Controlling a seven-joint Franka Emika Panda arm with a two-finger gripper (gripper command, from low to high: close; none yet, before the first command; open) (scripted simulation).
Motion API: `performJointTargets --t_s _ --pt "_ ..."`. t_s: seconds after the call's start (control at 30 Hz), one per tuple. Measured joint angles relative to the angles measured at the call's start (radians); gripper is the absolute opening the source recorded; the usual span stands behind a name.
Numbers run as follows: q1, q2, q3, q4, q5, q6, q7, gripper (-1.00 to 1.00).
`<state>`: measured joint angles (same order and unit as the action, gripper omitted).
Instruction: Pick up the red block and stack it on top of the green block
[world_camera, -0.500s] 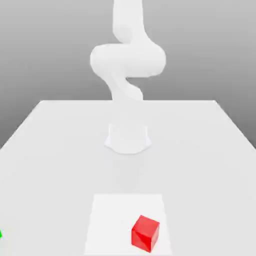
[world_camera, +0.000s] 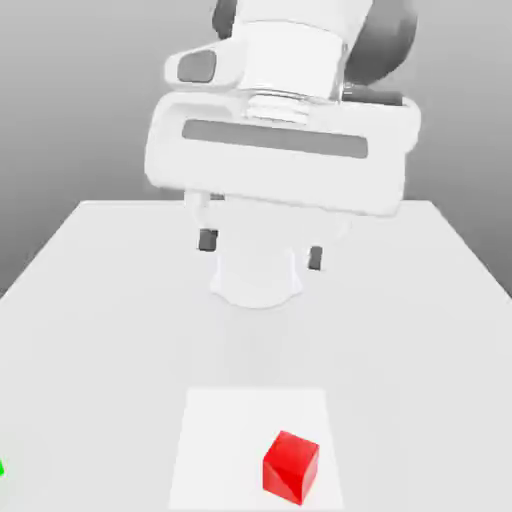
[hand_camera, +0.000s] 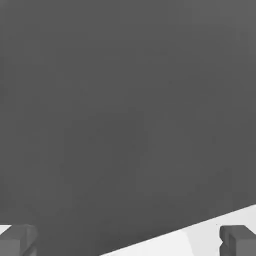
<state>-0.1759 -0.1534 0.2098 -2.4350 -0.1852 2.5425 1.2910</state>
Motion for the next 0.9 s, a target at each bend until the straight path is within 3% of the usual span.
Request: performJointTargets --t_s 0.17,0.33,0.5,0.53,0.73,0.9 --pt "0.002 0.174 0.009 -0.04 0.001 0.073 0.101 0.0" --pt "0.011 0.334 0.023 -0.076 0.063 0.157 0.15 0.0" --pt "0.062 0.507 -0.042 -0.055 -0.005 0.293 0.213 0.0" --pt "0.07 0.525 -0.051 -0.052 -0.014 0.308 0.22 -1.0" --pt "0.074 0.534 -0.056 -0.051 -0.019 0.317 0.224 -1.0" --pt "0.033 0.4 0.001 -0.073 0.056 0.208 0.168 -1.0"
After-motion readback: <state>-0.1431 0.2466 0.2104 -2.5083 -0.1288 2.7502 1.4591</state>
